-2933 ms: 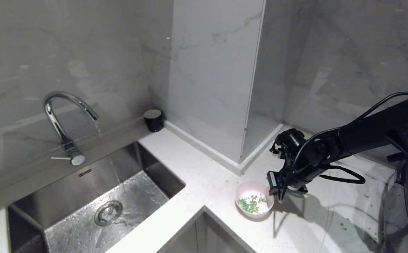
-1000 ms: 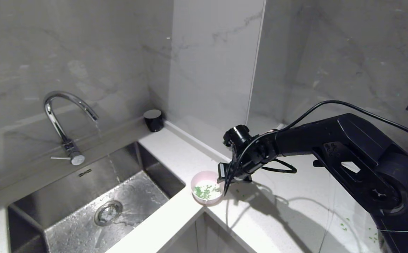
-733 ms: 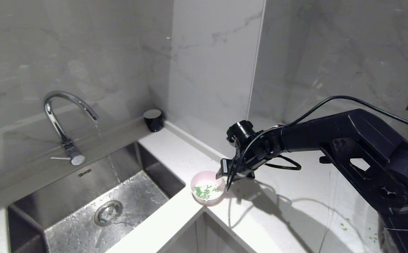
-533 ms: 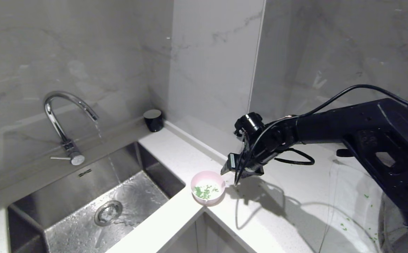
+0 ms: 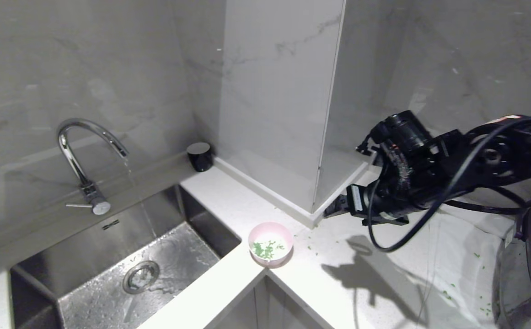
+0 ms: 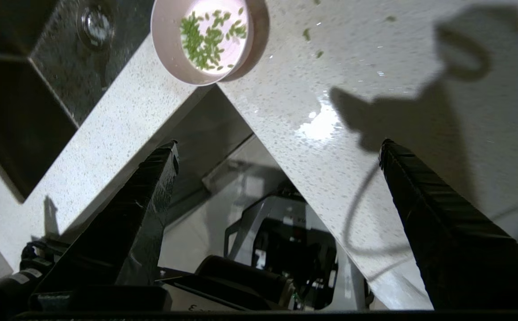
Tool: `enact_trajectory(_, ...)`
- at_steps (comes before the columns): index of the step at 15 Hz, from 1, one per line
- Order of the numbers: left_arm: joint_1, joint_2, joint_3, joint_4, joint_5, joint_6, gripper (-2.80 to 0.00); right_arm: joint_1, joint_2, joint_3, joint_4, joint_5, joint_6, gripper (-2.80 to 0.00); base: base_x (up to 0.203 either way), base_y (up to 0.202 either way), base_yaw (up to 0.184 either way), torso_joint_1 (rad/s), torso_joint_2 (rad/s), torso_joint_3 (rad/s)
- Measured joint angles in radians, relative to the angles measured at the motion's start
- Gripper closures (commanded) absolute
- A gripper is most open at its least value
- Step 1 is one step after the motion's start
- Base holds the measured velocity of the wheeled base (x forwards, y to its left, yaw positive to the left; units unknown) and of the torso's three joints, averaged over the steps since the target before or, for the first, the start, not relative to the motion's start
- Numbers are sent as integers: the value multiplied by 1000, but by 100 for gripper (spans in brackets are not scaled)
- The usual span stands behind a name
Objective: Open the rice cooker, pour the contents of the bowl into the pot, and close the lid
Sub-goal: Fill a bowl with water from the tap
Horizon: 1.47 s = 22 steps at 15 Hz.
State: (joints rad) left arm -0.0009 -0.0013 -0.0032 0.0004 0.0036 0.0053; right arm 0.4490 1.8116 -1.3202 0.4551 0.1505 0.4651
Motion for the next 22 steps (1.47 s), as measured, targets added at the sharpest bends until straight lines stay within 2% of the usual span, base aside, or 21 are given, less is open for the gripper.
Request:
enact_trajectory(2,0,0,0,0,0,0,0,-12,-161,76,1,-74,-13,-280,0,0,0,0,0,0)
enact_trajectory(5,0,0,0,2,1,0,0,-27,-426,175,1,-218,-76,-280,0,0,0,0,0,0)
enact_trajectory(8,2,0,-1,2,0,2,0,-36,-688,258,3,-408,-187,-280,0,0,0,0,0,0)
enact_trajectory(10,3,0,-1,3,0,2,0,-55,-862,292,5,-486,-273,-280,0,0,0,0,0,0)
enact_trajectory(11,3,0,-1,3,1,2,0,-88,-935,304,5,-506,-320,-280,0,0,0,0,0,0)
enact_trajectory(14,1,0,-1,2,1,-1,0,-277,-1118,344,5,-528,-442,-280,0,0,0,0,0,0)
enact_trajectory(16,1,0,-1,1,1,0,0,-362,-1230,382,5,-532,-507,-280,0,0,0,0,0,0)
enact_trajectory(18,1,0,-1,1,1,-1,0,-399,-1331,418,4,-519,-527,-280,0,0,0,0,0,0)
enact_trajectory(22,0,0,-1,1,0,-1,0,-414,-1530,525,2,-463,-561,-280,0,0,0,0,0,0)
